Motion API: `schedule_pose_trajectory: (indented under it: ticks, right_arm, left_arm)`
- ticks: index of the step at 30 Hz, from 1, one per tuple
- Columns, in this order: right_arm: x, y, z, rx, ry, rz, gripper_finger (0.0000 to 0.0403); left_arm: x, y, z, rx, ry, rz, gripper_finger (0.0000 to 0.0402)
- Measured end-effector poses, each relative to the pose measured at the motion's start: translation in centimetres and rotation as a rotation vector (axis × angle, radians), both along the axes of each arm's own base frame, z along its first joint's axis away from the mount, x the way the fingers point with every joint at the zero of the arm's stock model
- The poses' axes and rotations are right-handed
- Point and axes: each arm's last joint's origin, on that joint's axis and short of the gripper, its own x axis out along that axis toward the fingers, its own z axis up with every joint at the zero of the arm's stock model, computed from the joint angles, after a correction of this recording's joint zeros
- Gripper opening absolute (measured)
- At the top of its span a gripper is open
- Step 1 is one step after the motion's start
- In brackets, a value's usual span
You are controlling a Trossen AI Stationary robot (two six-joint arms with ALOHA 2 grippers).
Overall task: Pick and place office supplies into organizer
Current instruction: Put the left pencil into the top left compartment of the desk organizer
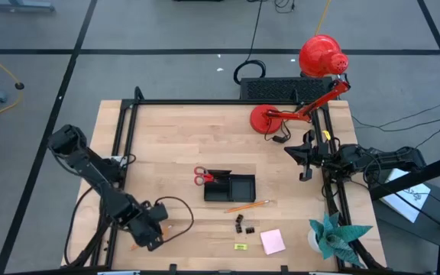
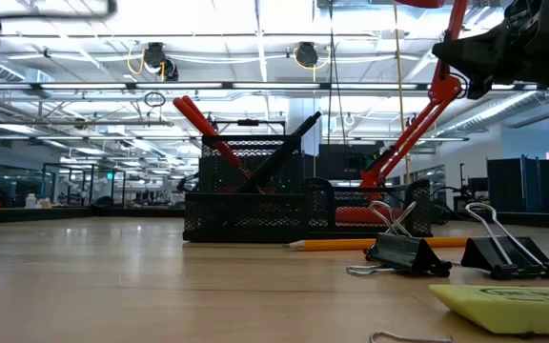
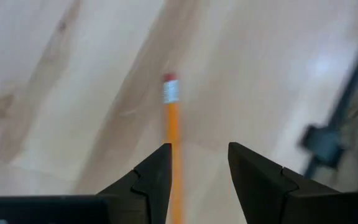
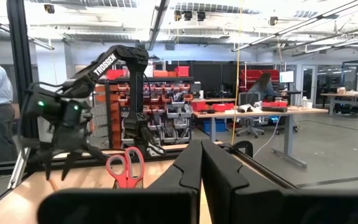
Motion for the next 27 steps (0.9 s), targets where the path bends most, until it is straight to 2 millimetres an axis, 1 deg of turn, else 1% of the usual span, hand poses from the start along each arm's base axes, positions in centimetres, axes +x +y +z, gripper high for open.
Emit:
schedule_pose_trajectory:
  ticks: [2,5,8,11,14,18,27]
  right_arm:
    - [0.0,0.0,0.0,0.006,-0.001,0.001,0.0004]
    - [0.0,0.0,0.0,0.013,-0.003,0.002,0.0004]
    - [0.0,0.0,0.0,0.013,-0.002,0.002,0.0004]
    - [0.0,0.0,0.0,0.013,-0.003,0.001,0.0004]
    - [0.0,0.0,0.0,0.014,-0.003,0.001,0.0004]
    - [0.0,0.0,0.0,0.014,-0.005,0.001,0.0004]
    - [0.0,0.0,0.0,0.013,-0.003,0.001,0.0004]
  left_arm:
    - [0.1,-0.7,0.3,0.04,-0.048,0.016,0.0163]
    - [0.1,-1.8,-0.4,0.142,-0.053,-0.038,0.0163]
    - [0.3,-2.8,-1.6,0.23,0.042,-0.09,0.0163]
    - [0.4,-3.2,-2.5,0.314,0.173,-0.111,0.0163]
    - [0.7,-3.7,-2.8,0.305,0.202,-0.117,0.0163]
    - [0.9,-4.0,-3.0,0.279,0.21,-0.122,0.0163]
    - [1.0,-3.9,-3.0,0.272,0.209,-0.058,0.0163]
